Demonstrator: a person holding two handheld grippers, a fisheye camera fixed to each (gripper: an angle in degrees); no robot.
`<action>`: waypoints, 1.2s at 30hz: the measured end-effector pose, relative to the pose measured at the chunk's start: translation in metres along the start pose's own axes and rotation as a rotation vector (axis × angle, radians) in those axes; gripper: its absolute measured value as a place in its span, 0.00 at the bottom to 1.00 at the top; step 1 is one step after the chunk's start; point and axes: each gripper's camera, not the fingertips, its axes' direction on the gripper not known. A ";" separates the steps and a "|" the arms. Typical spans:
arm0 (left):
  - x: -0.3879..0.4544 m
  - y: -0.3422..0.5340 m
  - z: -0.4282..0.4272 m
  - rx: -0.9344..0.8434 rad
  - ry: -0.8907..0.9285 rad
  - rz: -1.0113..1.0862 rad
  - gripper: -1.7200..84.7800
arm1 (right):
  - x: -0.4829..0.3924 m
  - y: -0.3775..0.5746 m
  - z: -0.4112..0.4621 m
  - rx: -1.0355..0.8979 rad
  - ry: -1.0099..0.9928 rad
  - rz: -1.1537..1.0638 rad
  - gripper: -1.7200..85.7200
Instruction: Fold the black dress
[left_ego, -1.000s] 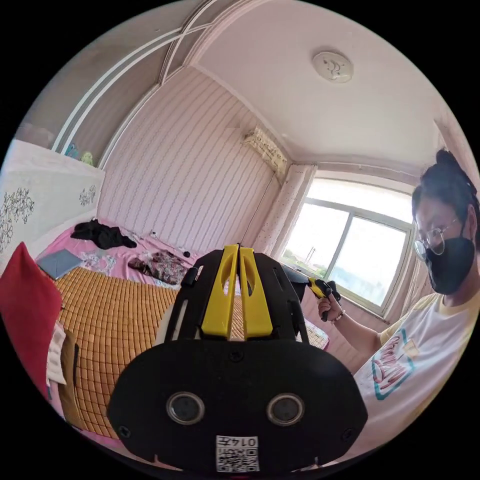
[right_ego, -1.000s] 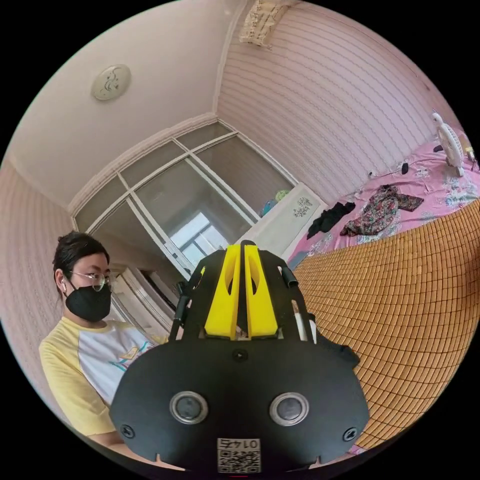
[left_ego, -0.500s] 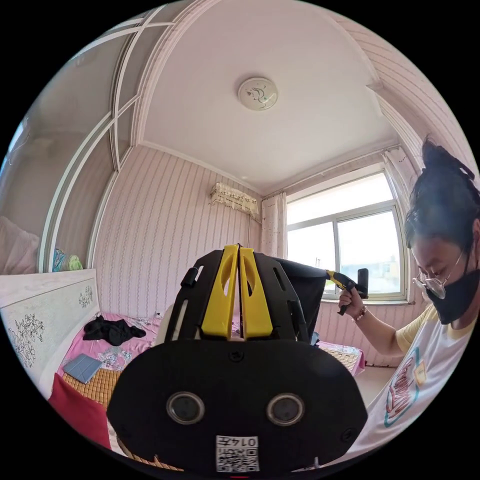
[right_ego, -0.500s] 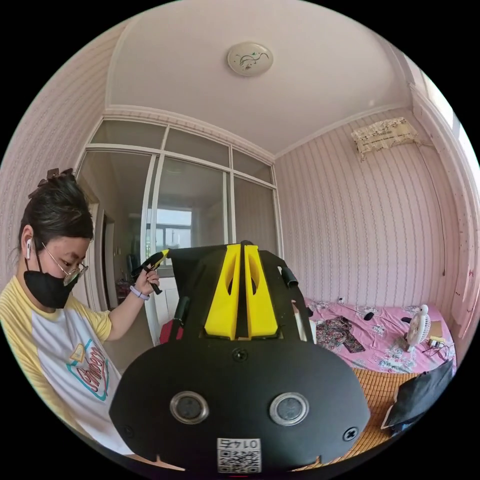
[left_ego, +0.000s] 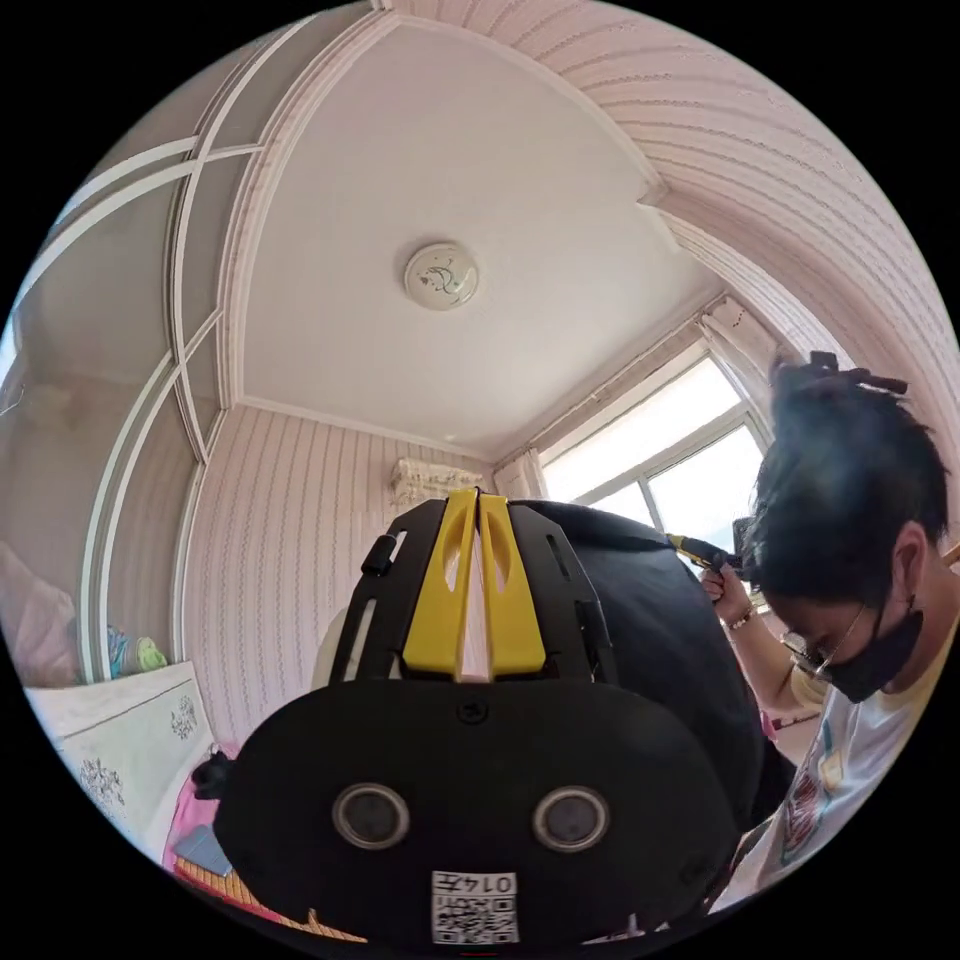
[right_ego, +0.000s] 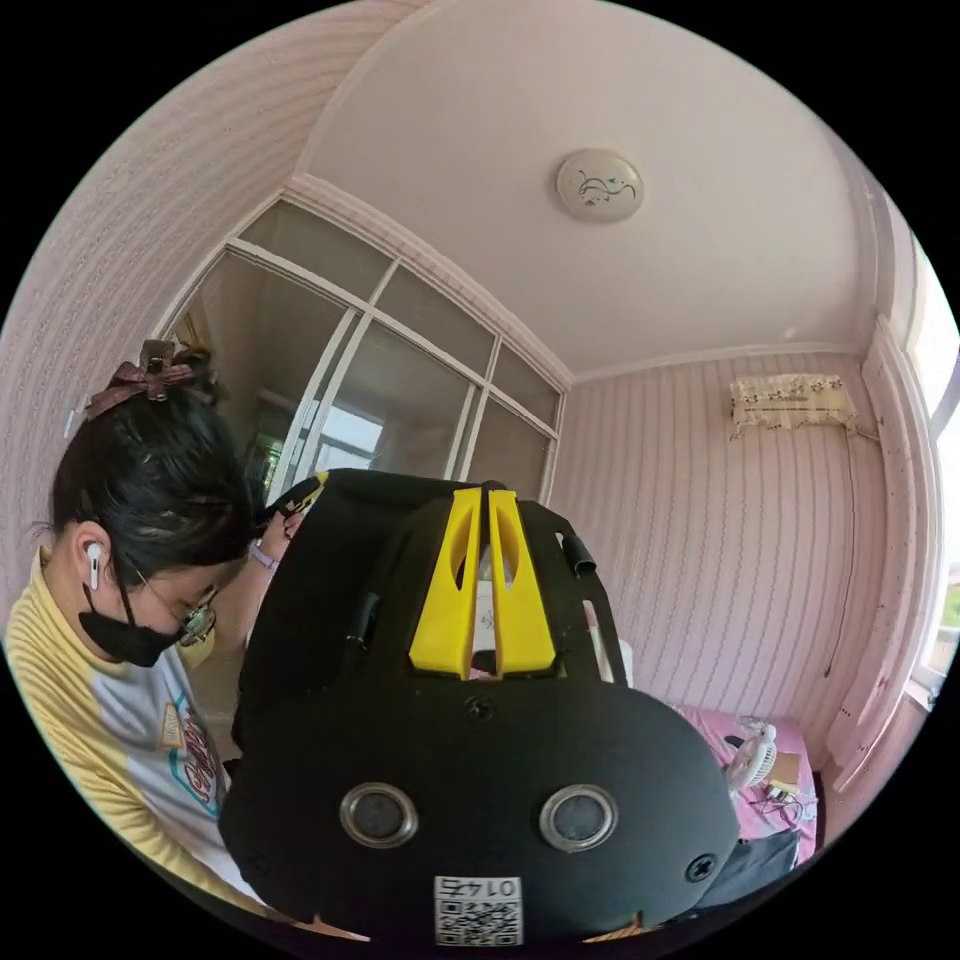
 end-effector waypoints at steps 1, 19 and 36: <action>-0.010 0.011 0.011 -0.044 -0.009 -0.028 0.01 | 0.020 0.015 0.026 -0.102 0.017 0.063 0.02; -0.094 0.109 0.219 -0.291 -0.113 -0.078 0.01 | 0.165 0.046 0.159 -0.029 0.138 0.275 0.02; -0.146 0.638 0.109 -1.271 -0.042 -0.938 0.01 | 0.165 0.476 0.202 -1.103 0.254 0.986 0.03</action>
